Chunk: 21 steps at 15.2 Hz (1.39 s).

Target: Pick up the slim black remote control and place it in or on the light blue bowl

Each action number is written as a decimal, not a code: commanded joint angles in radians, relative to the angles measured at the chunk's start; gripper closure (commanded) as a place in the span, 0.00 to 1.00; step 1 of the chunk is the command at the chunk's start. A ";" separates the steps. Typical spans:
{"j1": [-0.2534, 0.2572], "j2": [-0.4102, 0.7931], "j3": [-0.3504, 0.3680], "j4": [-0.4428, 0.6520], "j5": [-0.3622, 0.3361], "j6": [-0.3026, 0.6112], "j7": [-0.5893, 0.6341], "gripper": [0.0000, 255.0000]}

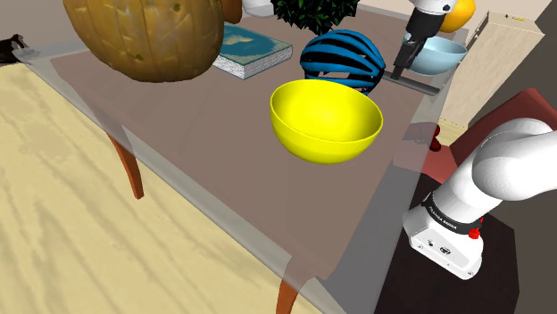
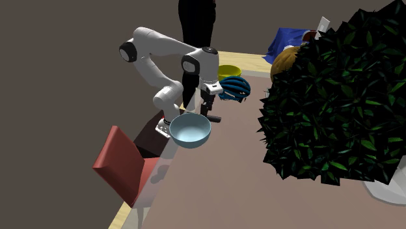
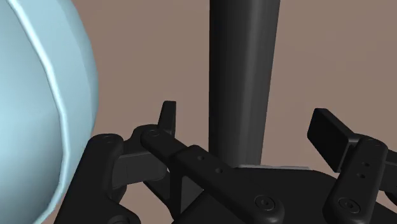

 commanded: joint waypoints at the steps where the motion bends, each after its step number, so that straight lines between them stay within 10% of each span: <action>1: -0.002 -0.001 -0.004 -0.026 -0.004 0.025 0.001 0.00; 9: -0.002 0.000 -0.006 -0.033 -0.006 0.033 0.001 0.00; 10: -0.002 0.000 -0.006 -0.033 -0.006 0.033 0.001 1.00; 21: -0.002 -0.001 -0.002 -0.007 -0.001 0.007 -0.002 1.00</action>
